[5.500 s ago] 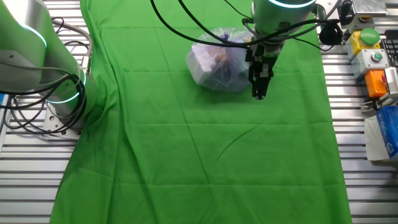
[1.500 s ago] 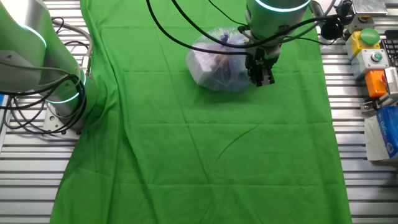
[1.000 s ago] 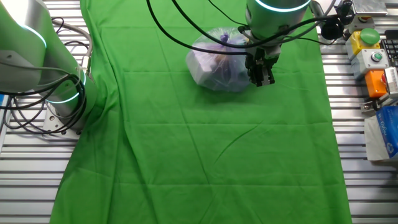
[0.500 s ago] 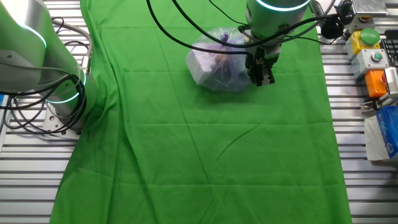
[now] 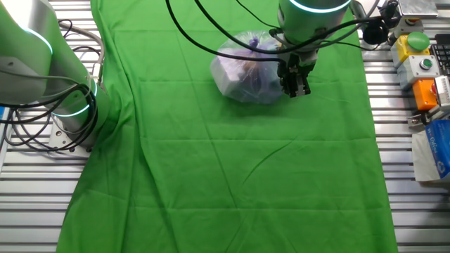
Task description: Pick up a bag of things
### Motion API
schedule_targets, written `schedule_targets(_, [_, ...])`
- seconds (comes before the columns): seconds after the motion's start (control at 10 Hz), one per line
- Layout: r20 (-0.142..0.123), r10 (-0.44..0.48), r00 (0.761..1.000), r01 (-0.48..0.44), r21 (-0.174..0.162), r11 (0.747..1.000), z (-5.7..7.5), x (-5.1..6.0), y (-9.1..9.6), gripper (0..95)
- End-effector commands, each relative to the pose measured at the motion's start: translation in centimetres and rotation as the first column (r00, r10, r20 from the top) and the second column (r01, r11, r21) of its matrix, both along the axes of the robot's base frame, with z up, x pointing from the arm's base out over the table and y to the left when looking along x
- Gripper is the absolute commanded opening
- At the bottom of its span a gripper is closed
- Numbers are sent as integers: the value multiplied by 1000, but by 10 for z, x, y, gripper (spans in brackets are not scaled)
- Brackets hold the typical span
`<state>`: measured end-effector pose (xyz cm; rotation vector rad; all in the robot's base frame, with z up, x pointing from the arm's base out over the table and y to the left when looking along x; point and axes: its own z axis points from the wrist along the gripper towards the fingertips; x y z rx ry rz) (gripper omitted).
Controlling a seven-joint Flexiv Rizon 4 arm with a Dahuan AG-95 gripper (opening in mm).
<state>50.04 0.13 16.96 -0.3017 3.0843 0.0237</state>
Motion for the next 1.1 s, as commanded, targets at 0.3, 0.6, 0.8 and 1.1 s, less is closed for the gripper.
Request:
schedule_targets(0.3, [2, 10, 1000, -10, 5, 1000, 0, 0, 0, 0])
schedule_targets(0.6, [6, -3, 1000, 3, 7, 1000, 1, 0, 0, 0])
schedule_targets(0.8, [6, -17, 1000, 17, 2, 1000, 1, 0, 0, 0])
schedule_targets(1.1, [5, -12, 1000, 12, 2, 1000, 1, 0, 0, 0])
